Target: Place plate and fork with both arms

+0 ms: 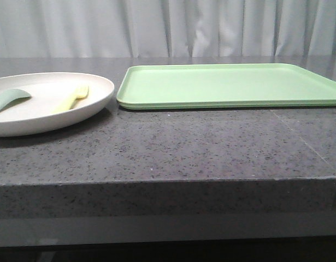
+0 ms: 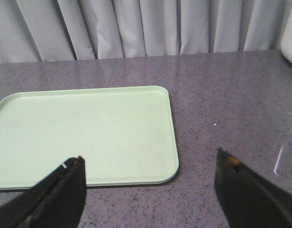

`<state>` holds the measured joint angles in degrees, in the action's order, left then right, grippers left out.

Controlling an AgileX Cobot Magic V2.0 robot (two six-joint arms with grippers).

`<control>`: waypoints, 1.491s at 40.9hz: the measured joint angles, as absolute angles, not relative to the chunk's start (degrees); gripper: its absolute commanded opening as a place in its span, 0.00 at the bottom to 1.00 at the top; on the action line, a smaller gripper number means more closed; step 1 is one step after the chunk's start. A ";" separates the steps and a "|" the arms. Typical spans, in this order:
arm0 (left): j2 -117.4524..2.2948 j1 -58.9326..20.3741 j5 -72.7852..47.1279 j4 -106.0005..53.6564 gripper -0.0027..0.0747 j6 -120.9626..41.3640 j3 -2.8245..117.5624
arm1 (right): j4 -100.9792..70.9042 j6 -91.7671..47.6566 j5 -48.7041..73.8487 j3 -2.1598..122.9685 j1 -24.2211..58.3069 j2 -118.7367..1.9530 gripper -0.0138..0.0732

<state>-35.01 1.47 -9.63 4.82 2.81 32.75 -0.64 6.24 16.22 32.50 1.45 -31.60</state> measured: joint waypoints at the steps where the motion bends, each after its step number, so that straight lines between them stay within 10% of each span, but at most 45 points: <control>1: -35.01 1.47 -9.63 4.82 0.91 2.81 32.75 | -0.64 6.24 16.07 32.50 1.45 -31.60 0.85; 14: -38.47 1.47 -9.16 4.82 0.85 2.81 34.67 | -0.64 6.24 15.94 32.50 1.45 -31.60 0.85; 36: -72.93 1.47 -47.57 -0.40 0.85 2.81 62.47 | -0.64 6.24 15.80 32.50 1.45 -31.60 0.85; 61: -90.01 1.47 -48.94 -2.00 0.84 2.81 66.90 | -0.64 6.24 15.76 32.50 1.45 -31.60 0.85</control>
<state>-90.01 1.47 -48.94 -2.00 2.81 66.90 -0.64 6.24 15.76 32.50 1.45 -31.60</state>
